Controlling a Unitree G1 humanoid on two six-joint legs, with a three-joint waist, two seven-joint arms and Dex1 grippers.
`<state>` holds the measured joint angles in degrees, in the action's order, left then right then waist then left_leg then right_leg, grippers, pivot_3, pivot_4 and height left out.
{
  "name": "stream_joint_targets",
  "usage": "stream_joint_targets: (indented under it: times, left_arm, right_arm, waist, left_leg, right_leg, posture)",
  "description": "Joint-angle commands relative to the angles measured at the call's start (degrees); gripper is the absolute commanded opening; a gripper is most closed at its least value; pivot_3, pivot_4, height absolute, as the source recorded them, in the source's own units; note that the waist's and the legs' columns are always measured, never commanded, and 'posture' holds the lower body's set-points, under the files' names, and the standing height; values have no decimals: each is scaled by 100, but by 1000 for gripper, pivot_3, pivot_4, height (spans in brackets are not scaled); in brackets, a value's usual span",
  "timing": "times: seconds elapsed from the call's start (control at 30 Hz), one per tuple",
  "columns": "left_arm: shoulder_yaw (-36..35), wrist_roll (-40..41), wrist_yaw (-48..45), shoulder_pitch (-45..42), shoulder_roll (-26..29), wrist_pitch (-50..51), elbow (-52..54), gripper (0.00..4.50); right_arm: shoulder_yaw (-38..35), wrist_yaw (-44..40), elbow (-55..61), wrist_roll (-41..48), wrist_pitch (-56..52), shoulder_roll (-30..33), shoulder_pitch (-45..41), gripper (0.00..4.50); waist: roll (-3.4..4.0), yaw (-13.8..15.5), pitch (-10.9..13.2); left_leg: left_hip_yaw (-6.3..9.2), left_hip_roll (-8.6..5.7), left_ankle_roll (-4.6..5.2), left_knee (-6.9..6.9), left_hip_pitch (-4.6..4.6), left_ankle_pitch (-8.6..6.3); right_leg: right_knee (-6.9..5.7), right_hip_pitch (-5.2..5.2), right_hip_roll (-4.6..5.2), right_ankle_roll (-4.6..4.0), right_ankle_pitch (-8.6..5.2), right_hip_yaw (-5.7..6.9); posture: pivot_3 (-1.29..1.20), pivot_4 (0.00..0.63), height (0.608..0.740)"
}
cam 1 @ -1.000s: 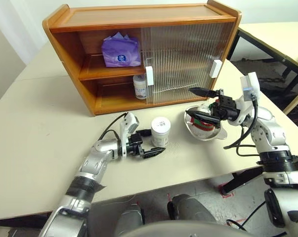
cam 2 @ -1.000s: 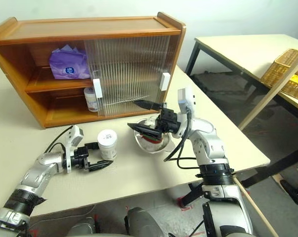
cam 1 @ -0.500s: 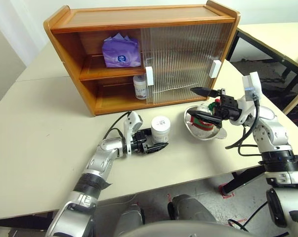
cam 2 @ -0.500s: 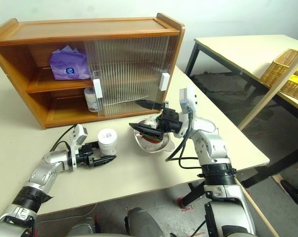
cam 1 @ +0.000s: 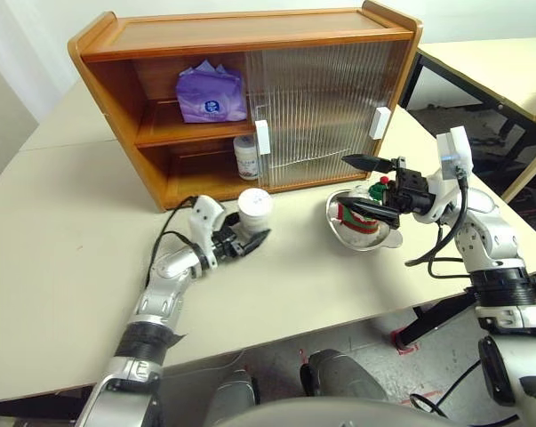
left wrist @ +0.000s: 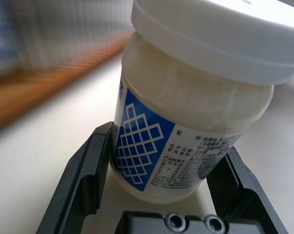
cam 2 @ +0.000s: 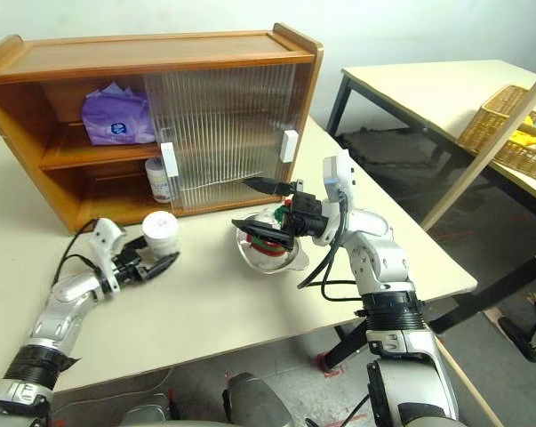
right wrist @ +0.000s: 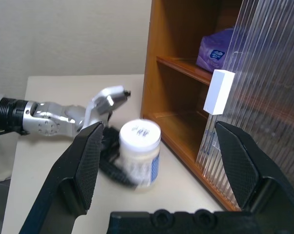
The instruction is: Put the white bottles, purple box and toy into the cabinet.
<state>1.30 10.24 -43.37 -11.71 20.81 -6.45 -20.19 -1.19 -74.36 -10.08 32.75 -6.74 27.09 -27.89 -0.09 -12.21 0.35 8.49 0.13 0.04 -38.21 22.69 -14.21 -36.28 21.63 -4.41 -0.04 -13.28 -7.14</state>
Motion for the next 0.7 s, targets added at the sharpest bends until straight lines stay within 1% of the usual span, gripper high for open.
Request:
stream_joint_targets:
  times: [0.03,0.17,0.37,0.47,0.7]
  left_arm:
    - [-350,-2,489,39,-26,-226,15,3214]
    - [-781,270,971,-86,-144,61,83,3214]
    - [-1011,67,1746,-485,-137,378,-173,3214]
    - [-1018,-97,2072,-735,-77,534,-404,3214]
    - [-955,-171,2169,-1265,-85,461,-1028,3214]
  right_arm:
    - [23,-54,-45,-34,3,-66,-23,4500]
    - [55,-63,-29,-54,-16,-127,-41,4500]
    - [107,-45,44,-74,-45,-218,-1,4500]
    - [108,-12,104,-42,-99,-264,14,4500]
    - [34,357,398,109,-468,-447,114,4500]
  waist:
    - [0,2,0]
    - [0,28,0]
    - [-3,58,2]
    - [-3,64,2]
    - [-6,75,3]
  left_leg:
    - [0,-1,0,0,1,0]
    - [2,-6,0,0,7,0]
    - [0,-8,0,-1,7,0]
    - [-3,-8,0,-7,5,0]
    - [-3,-7,1,-17,5,1]
  right_leg:
    - [0,0,0,1,-1,-2]
    - [3,1,4,3,-3,-4]
    - [3,-2,3,-39,22,-4]
    - [3,-7,1,-35,22,-4]
    - [4,-9,1,-27,27,-3]
  posture:
    - [-258,0,740]
    - [-246,0,740]
    - [-245,0,740]
    - [-248,0,740]
    - [-251,0,740]
